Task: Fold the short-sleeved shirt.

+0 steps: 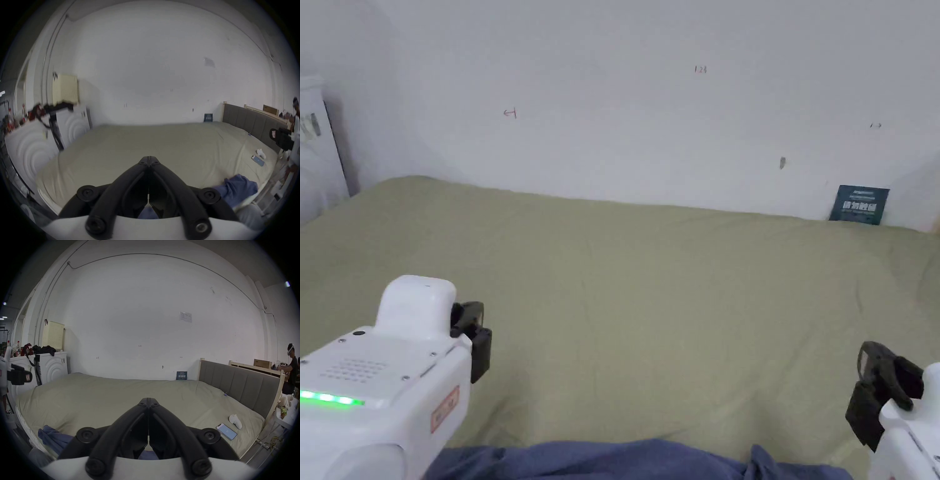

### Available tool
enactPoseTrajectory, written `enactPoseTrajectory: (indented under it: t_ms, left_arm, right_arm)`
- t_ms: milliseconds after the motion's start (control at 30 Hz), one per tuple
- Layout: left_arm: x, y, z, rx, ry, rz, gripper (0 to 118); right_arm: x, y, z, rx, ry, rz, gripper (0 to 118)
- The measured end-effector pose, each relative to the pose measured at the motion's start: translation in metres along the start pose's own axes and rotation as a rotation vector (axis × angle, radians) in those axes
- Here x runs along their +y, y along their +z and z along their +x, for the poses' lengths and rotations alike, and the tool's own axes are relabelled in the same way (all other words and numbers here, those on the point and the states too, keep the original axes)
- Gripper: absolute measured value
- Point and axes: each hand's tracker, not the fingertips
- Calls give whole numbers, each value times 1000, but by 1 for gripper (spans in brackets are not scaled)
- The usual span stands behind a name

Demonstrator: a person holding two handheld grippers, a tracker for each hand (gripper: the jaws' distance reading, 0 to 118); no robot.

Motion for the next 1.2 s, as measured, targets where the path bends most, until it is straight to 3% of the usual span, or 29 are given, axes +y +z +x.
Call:
enactPoseTrajectory:
  t_ms: [100,200,367,400,433,467,500,667,867,1000,1100,1133,1167,1200]
  left_arm:
    - [-21,-26,-61,-152,204,-247,0]
    - [-53,-61,-117,-267,406,-457,0]
    - [-104,-95,-155,-321,439,-672,1]
    - [-112,-100,-160,-355,507,-696,16]
    - [-118,-104,-163,-373,547,-708,65]
    - [-124,-108,-165,-420,577,-725,104]
    - [-132,-114,-165,-484,606,-747,118]
    - [-141,-127,-163,-482,626,-762,118]
    - [-168,-157,-156,-676,743,-788,118]
    - [-177,-173,-152,-729,830,-777,118]
    - [-175,-177,-144,-727,816,-771,116]
    - [-174,-175,-144,-729,802,-777,105]
    - [-173,-175,-145,-684,778,-786,68]
    - [-176,-179,-143,-618,734,-811,9]
  right_arm:
    - [-10,7,1,41,-27,-37,2]
    - [-20,12,-4,32,12,-71,2]
    - [-30,23,-9,0,6,-69,2]
    - [-30,23,-10,-6,1,-75,2]
    - [-31,23,-11,-6,-1,-80,2]
    - [-31,22,-12,-5,-2,-90,2]
    - [-32,22,-11,5,-2,-99,2]
    - [-34,16,-17,8,23,-132,2]
    - [-35,16,-21,6,55,-150,2]
    - [-38,13,-20,15,27,-176,2]
    - [-41,13,-19,19,8,-183,2]
    - [-41,14,-19,23,6,-185,2]
    - [-42,14,-19,24,5,-186,2]
    - [-42,15,-19,28,5,-186,2]
